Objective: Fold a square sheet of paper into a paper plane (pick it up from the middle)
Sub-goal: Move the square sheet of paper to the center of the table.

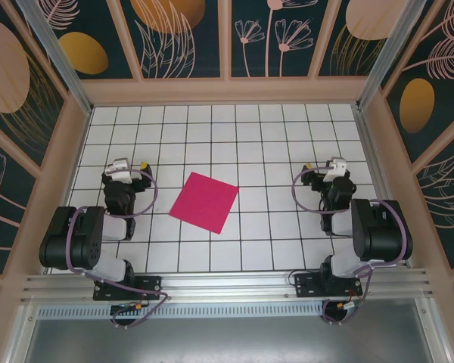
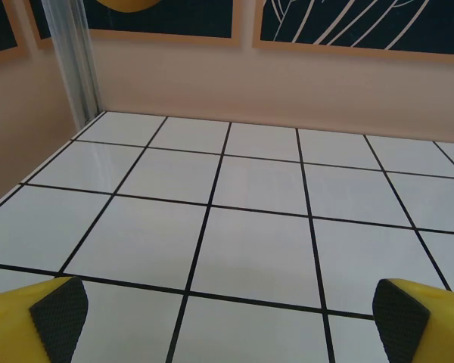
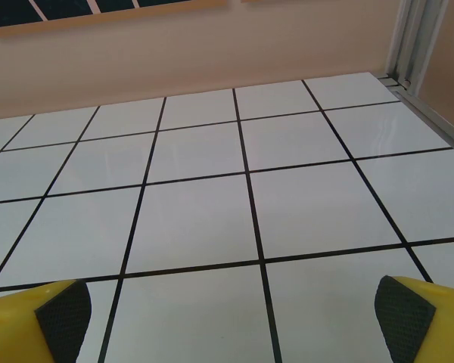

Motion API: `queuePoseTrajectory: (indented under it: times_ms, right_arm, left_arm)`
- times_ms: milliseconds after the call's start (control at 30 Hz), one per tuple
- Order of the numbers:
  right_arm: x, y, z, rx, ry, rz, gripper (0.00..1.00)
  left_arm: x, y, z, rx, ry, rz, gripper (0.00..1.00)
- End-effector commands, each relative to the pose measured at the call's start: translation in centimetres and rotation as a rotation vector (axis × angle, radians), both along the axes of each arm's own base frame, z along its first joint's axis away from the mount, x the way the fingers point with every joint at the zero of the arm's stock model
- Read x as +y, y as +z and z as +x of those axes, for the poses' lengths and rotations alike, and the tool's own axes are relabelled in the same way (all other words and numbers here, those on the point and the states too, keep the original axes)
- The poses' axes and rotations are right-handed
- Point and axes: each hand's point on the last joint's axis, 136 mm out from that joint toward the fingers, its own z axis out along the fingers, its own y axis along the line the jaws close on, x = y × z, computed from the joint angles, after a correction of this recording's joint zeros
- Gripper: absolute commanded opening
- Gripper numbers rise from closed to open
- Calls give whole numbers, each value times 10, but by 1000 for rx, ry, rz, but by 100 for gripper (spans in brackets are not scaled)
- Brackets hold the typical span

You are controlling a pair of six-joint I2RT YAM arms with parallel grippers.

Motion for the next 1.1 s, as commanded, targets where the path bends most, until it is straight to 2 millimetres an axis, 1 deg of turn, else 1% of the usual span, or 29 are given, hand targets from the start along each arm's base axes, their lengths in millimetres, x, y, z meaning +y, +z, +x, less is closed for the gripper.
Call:
queuePoseTrajectory:
  times_ms: [0, 933, 1033, 1067]
  right_arm:
    - [0, 15, 8, -56, 4, 19, 99]
    - [0, 15, 7, -59, 6, 19, 99]
    - [-2, 17, 8, -58, -16, 13, 99]
    - [-3, 22, 9, -57, -39, 5, 99]
  left_arm:
    - [2, 15, 6, -56, 3, 13, 98]
    - [2, 16, 4, -62, 3, 12, 98]
    - [14, 21, 0, -79, 75, -6, 99]
    - [16, 24, -2, -86, 87, -10, 98]
